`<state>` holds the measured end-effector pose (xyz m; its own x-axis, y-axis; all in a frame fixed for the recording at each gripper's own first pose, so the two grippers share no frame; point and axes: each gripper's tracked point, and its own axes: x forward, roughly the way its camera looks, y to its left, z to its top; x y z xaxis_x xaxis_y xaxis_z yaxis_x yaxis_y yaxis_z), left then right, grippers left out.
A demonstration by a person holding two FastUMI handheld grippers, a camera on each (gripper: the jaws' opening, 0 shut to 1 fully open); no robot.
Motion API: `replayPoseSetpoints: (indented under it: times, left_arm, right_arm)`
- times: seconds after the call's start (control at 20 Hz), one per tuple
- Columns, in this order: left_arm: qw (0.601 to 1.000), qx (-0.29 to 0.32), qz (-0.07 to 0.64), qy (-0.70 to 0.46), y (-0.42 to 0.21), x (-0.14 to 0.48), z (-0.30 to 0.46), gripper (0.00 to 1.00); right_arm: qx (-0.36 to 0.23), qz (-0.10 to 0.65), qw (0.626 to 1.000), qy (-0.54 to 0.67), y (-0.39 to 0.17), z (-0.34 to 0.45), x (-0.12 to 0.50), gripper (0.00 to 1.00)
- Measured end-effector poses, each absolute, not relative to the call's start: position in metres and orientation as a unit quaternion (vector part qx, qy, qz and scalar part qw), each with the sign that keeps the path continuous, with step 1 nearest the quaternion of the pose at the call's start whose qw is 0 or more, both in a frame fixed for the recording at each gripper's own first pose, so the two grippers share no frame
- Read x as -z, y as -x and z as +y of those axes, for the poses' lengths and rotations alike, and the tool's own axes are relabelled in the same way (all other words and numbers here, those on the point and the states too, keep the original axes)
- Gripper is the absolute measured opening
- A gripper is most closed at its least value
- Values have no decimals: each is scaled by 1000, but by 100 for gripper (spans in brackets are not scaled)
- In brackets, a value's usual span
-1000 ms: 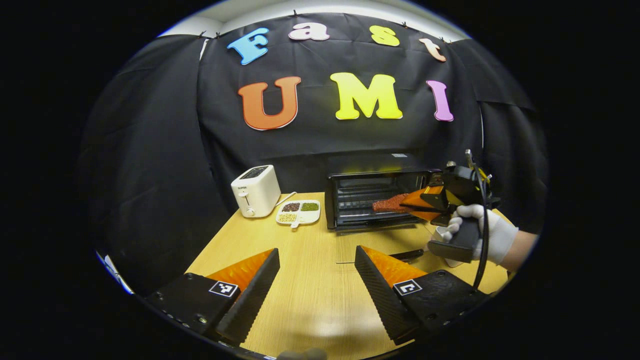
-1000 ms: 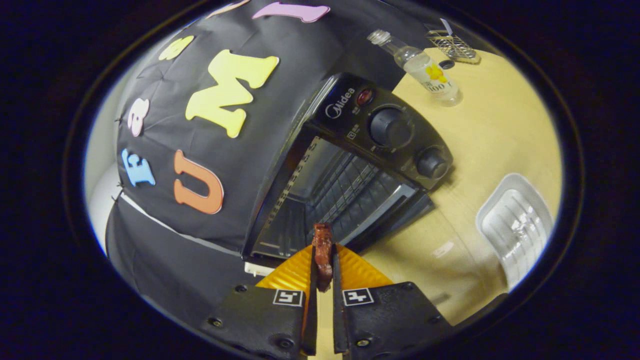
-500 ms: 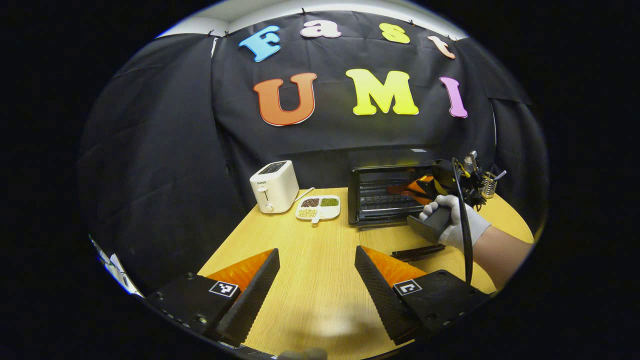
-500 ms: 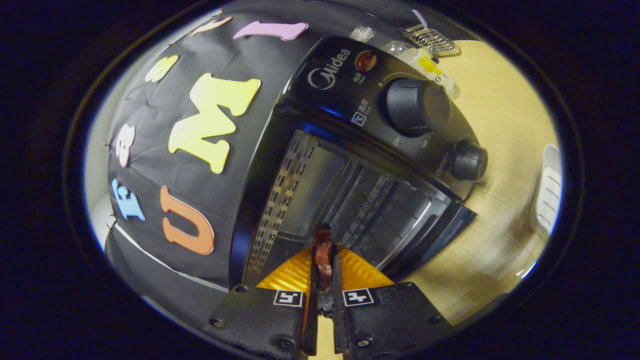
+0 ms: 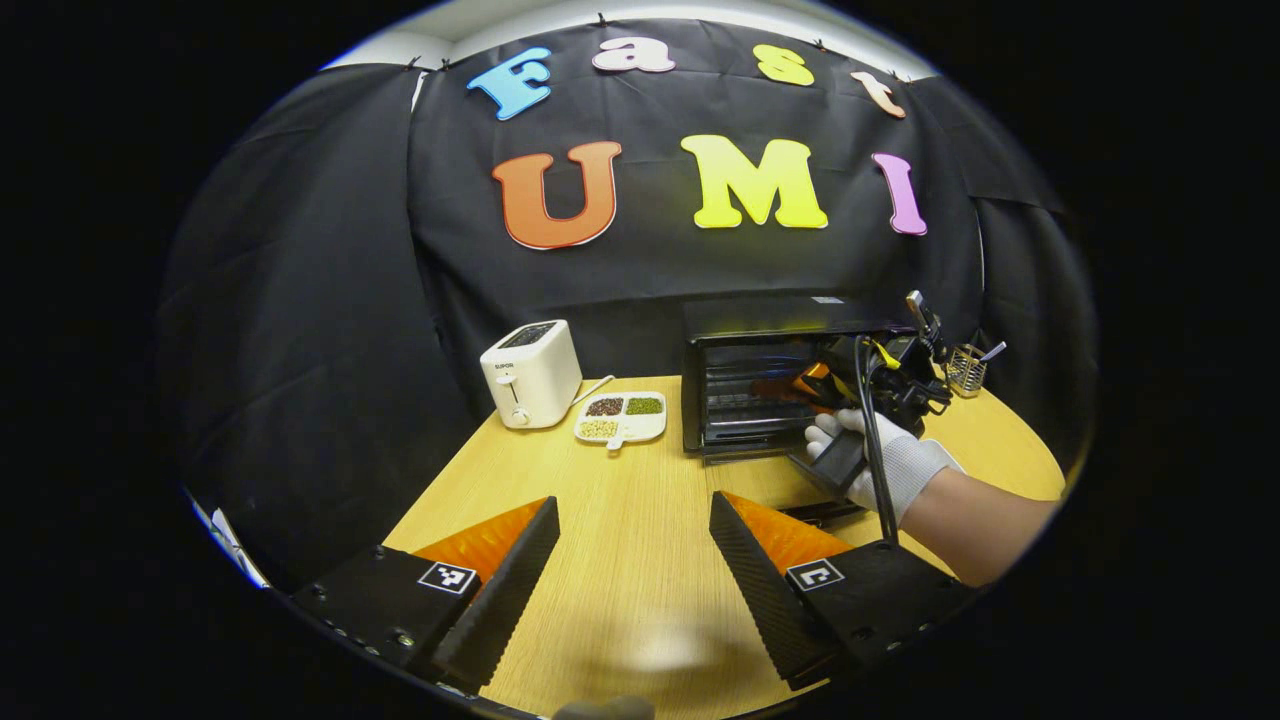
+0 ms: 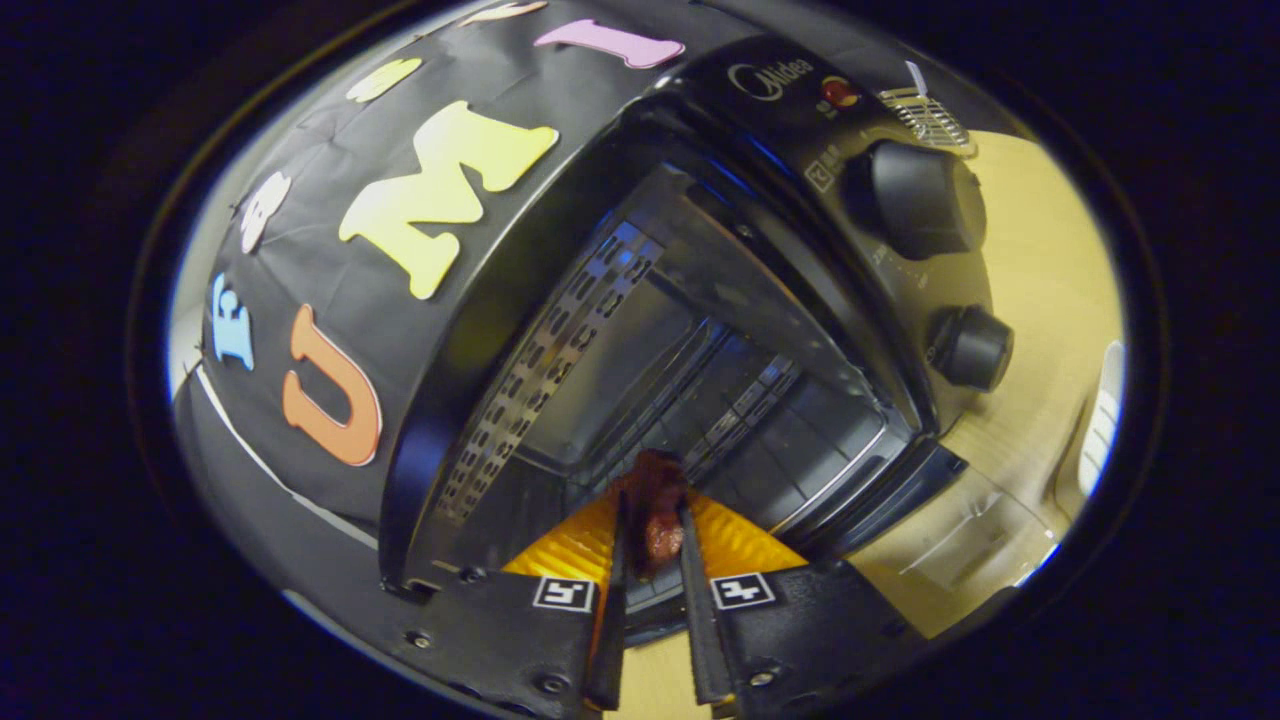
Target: Open the electric oven with the left hand, put the food in, and close the electric oven.
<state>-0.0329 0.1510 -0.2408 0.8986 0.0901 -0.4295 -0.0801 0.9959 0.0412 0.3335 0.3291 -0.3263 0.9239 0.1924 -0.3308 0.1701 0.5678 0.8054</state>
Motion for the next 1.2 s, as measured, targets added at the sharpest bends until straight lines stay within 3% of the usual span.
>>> replayPoseSetpoints:
  times: [0.05, 0.15, 0.2, 0.4, 0.85, 1.2]
  left_arm:
    - [974, -43, 222, -11, 33, 242, 151, 97]
    - [974, -43, 221, -9, 33, 241, 152, 97]
    - [975, -44, 220, -8, 32, 240, 153, 97]
    - [975, -43, 216, -8, 31, 238, 152, 97]
    - [982, -32, 184, -25, 31, 205, 141, 97]
    - [985, -21, 170, -26, 32, 197, 117, 97]
  right_arm:
    - [-10, 197, 869, -453, -332, 328, 326, 27]
    - [-15, 202, 878, -434, -329, 326, 328, 59]
    - [-12, 200, 885, -420, -328, 324, 327, 70]
    - [-13, 184, 929, -321, -311, 310, 317, 89]
    - [-63, 189, 962, -185, -257, 270, 268, 93]
    - [-65, 122, 989, -50, -180, 171, 170, 98]
